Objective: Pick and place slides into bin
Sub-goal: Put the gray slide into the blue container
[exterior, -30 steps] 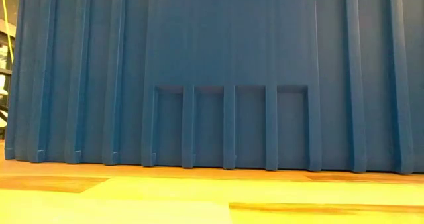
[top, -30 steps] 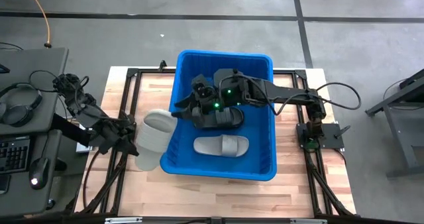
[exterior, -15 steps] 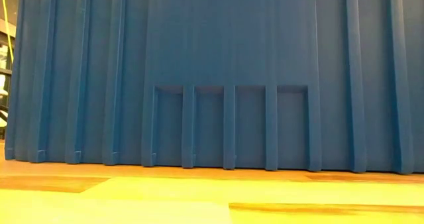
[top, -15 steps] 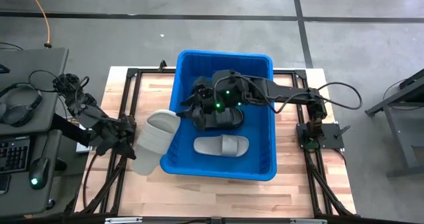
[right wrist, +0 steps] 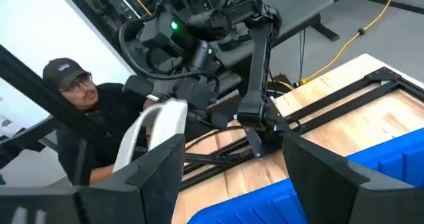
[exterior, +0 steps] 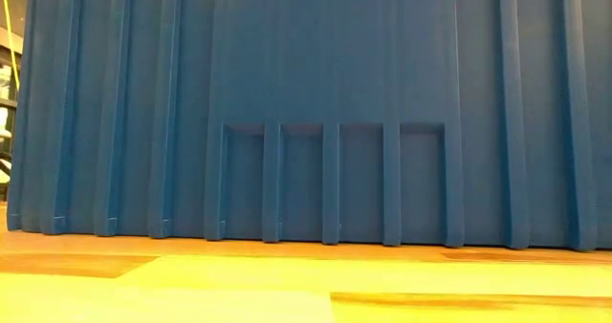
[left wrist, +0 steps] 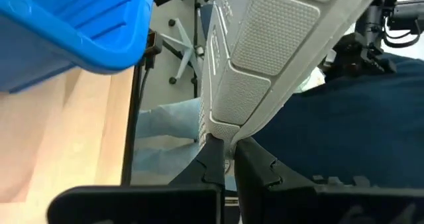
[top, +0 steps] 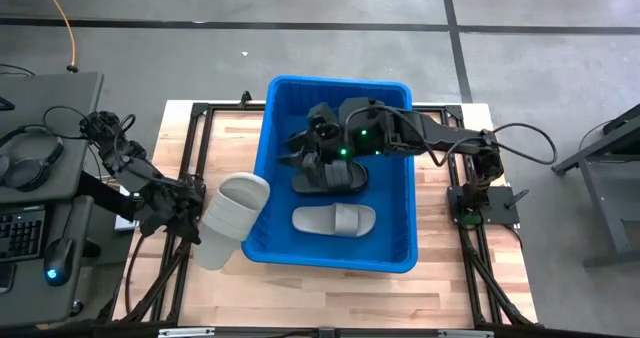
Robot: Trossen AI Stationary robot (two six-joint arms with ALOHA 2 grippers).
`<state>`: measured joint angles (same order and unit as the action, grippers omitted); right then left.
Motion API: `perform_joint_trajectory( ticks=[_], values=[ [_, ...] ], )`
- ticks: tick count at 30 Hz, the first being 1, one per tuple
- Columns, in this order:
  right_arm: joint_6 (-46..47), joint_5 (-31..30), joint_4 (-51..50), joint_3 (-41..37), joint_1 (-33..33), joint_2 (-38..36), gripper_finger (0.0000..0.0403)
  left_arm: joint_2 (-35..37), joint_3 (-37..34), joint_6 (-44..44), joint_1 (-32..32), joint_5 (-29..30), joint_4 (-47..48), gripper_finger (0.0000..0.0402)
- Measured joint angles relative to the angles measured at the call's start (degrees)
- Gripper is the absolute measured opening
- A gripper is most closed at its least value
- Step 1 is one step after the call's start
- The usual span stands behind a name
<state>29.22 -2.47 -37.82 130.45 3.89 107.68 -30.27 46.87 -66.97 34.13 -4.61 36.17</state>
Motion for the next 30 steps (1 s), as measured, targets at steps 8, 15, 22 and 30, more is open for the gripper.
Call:
perform_joint_trajectory(
  ticks=[8,15,22,30],
  values=[
    [0.7,2.6,4.6,-0.2,2.3,1.8,0.0252,0.0,0.0,0.7,0.0,2.7,0.3,0.0000],
    [3.3,3.3,7.3,-0.1,3.7,3.3,0.0255,-0.4,0.0,0.8,0.0,3.4,0.1,0.0000],
    [4.4,3.5,9.6,-0.1,5.0,6.4,0.0257,-0.4,0.0,0.8,0.0,3.8,-0.1,0.0000],
    [5.6,3.4,14.0,-0.1,4.9,8.5,0.0202,-0.4,0.0,0.7,0.0,3.9,-0.2,0.0000]
  ],
)
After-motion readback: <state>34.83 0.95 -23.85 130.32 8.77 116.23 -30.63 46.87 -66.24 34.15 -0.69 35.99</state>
